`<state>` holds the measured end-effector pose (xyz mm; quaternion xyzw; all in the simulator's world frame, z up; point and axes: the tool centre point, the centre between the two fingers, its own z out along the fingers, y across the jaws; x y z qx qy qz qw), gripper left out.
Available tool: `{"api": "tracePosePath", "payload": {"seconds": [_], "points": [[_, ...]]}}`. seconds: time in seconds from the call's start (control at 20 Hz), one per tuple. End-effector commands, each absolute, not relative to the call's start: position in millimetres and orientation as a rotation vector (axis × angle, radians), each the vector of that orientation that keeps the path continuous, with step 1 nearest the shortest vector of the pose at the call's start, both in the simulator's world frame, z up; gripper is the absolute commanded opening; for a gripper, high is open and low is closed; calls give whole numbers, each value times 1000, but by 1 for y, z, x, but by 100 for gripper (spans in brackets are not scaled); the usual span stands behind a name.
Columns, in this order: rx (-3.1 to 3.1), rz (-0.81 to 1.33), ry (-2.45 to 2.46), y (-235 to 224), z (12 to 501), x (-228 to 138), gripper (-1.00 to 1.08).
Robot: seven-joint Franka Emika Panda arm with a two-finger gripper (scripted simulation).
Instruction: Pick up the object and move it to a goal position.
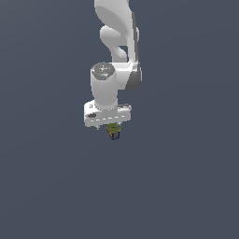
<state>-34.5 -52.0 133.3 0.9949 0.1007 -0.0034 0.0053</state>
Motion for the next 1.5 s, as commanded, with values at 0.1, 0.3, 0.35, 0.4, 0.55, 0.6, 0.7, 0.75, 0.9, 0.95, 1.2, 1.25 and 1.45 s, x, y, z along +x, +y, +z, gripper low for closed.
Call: {"api": "tracePosePath", "payload": {"seconds": [0.1, 0.3, 0.35, 0.4, 0.55, 0.6, 0.7, 0.75, 0.9, 0.95, 1.2, 1.25, 1.45], "points": [[3095, -7, 500, -47, 123, -50, 100], [3075, -4, 628, -43, 117, -60, 100], [3070, -4, 654, -42, 116, -62, 100], [3065, -3, 677, -41, 115, -65, 100], [3053, -2, 735, -40, 112, -70, 100], [3050, -1, 750, -39, 111, -71, 100], [3045, -1, 772, -39, 110, -73, 100], [3043, 0, 780, -38, 110, -74, 100], [3041, 0, 790, -38, 109, -74, 100], [3042, -1, 783, -38, 109, -74, 100], [3042, -1, 784, -38, 101, -74, 100], [3042, 0, 785, -38, 97, -74, 100], [3041, 0, 789, -38, 78, -75, 100]]}}
